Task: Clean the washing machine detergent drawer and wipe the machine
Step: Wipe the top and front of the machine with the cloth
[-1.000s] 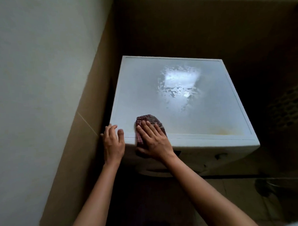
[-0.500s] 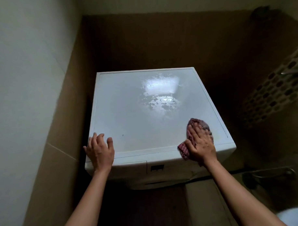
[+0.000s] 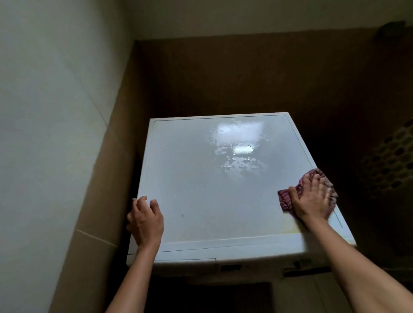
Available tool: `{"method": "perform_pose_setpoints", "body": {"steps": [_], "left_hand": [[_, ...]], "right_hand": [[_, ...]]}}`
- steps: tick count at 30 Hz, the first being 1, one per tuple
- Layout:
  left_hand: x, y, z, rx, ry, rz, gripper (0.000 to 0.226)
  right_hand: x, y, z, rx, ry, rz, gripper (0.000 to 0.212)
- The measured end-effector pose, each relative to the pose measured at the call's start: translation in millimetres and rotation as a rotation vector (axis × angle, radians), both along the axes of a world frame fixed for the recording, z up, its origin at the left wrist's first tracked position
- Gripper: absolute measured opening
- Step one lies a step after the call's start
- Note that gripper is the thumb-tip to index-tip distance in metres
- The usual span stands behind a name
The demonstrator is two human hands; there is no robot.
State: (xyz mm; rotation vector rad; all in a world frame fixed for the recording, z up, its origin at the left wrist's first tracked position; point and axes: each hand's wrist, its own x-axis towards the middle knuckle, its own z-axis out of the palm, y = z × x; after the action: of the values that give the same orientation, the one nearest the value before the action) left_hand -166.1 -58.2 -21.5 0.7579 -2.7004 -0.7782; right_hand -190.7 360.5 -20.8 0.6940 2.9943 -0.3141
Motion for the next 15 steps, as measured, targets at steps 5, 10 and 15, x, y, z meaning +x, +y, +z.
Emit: {"method": "perform_pose_setpoints", "body": {"steps": [5, 10, 15], "left_hand": [[-16, -2, 8, 0.109, -0.015, 0.090, 0.038], [-15, -1, 12, 0.164, -0.003, 0.108, 0.061], [-22, -9, 17, 0.230, 0.077, 0.206, 0.044]], "right_hand": [[-43, -66, 5, -0.014, 0.020, 0.212, 0.091], [-65, -187, 1, -0.040, 0.066, 0.558, 0.083], [-46, -298, -7, -0.079, 0.027, 0.891, 0.078]]}}
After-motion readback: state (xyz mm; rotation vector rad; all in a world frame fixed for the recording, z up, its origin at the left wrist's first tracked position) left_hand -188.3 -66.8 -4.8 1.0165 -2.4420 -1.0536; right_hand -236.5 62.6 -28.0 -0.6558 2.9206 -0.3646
